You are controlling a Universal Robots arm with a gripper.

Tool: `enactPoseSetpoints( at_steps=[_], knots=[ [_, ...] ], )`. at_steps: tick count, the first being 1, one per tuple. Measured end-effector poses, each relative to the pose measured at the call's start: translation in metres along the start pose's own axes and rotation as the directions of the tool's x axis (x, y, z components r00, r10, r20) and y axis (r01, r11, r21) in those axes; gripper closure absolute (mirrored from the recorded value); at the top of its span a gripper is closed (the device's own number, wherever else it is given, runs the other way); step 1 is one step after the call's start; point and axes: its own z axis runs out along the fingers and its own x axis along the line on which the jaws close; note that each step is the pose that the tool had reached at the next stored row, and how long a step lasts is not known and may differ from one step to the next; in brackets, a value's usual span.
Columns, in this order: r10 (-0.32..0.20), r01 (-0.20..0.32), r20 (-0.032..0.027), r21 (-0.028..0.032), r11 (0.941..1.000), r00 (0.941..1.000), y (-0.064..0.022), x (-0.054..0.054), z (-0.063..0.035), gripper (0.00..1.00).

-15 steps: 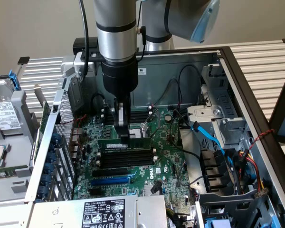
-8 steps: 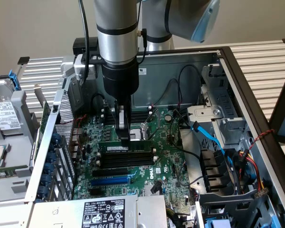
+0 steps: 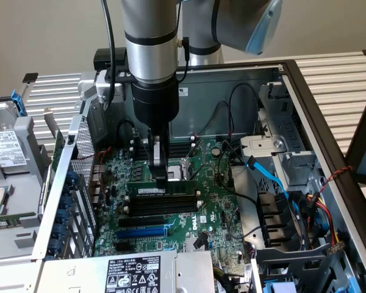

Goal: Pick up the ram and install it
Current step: 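Insert the ram into the slot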

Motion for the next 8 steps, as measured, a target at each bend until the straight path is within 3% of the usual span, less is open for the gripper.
enactPoseSetpoints(
  at_steps=[8],
  knots=[
    [0.000,0.000,-0.0010,0.0005,1.0000,1.0000,-0.0013,0.0021,0.0008,0.88]
  ],
)
